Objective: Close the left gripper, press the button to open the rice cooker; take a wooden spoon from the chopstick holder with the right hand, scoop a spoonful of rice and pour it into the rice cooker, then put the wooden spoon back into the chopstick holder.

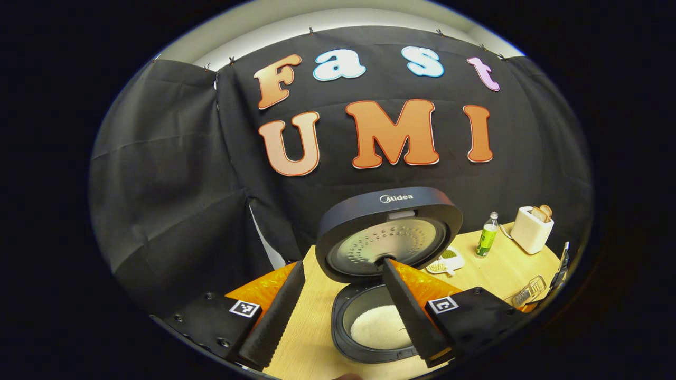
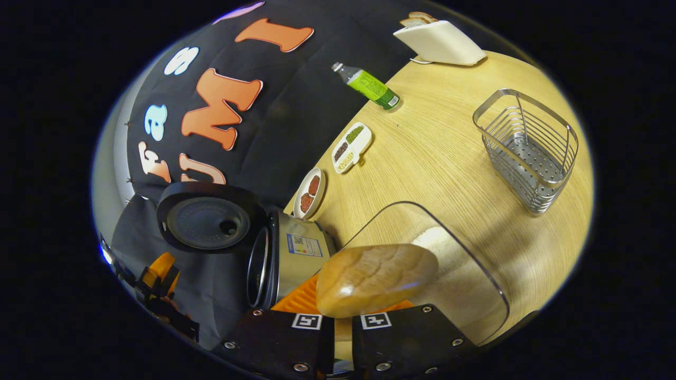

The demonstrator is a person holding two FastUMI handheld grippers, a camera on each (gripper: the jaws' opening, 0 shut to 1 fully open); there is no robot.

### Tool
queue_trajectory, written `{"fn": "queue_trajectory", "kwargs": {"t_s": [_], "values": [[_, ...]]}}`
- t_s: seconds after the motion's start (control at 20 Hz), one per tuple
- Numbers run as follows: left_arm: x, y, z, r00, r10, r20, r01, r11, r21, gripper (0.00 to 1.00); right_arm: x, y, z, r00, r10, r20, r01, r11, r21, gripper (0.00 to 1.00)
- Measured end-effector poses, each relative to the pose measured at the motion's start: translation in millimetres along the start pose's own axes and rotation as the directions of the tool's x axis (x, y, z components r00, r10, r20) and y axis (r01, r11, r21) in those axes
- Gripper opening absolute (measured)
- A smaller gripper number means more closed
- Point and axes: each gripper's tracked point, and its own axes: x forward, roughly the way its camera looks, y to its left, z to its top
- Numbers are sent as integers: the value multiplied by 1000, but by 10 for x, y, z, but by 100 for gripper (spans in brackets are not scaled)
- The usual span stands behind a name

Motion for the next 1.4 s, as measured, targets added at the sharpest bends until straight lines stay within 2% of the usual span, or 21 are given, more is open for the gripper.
{"fn": "queue_trajectory", "kwargs": {"t_s": [0.4,0.45,0.5,0.65,0.7,0.8,0.95,1.0,1.15,1.2,1.3,1.35,1.4], "values": [[-13,-125,66,999,26,23,-25,999,-37,100,-334,248,547,988,151,43,-156,978,139,13],[-16,-133,68,999,31,24,-29,999,-44,96,-365,289,601,984,170,48,-176,971,164,13],[-27,-143,62,999,36,23,-34,998,-52,100,-399,350,648,979,196,53,-202,960,193,13],[-70,-110,65,997,65,32,-62,995,-73,100,-463,553,800,960,270,73,-280,921,271,13],[-89,-86,58,996,79,35,-76,994,-78,92,-505,621,837,952,295,78,-305,907,290,13],[-157,32,80,990,136,49,-132,989,-72,92,-491,776,889,936,344,80,-350,875,333,13],[-255,136,104,981,180,77,-174,982,-73,92,-379,1001,877,915,400,55,-387,828,405,13],[-281,177,114,978,194,82,-188,979,-73,92,-348,1101,861,908,417,45,-396,817,420,17],[-390,294,129,968,228,101,-222,973,-69,92,-247,1420,888,885,464,35,-425,775,467,13],[-420,344,145,965,240,108,-234,970,-67,92,-200,1522,905,880,473,30,-430,770,472,13],[-502,454,143,957,266,119,-260,963,-65,92,-110,1669,851,878,478,9,-430,781,452,12],[-542,505,137,953,277,122,-271,960,-64,99,-66,1742,828,878,479,-4,-428,789,440,12],[-567,535,124,951,285,124,-278,958,-64,100,-38,1824,816,877,481,-15,-428,794,432,13]]}}
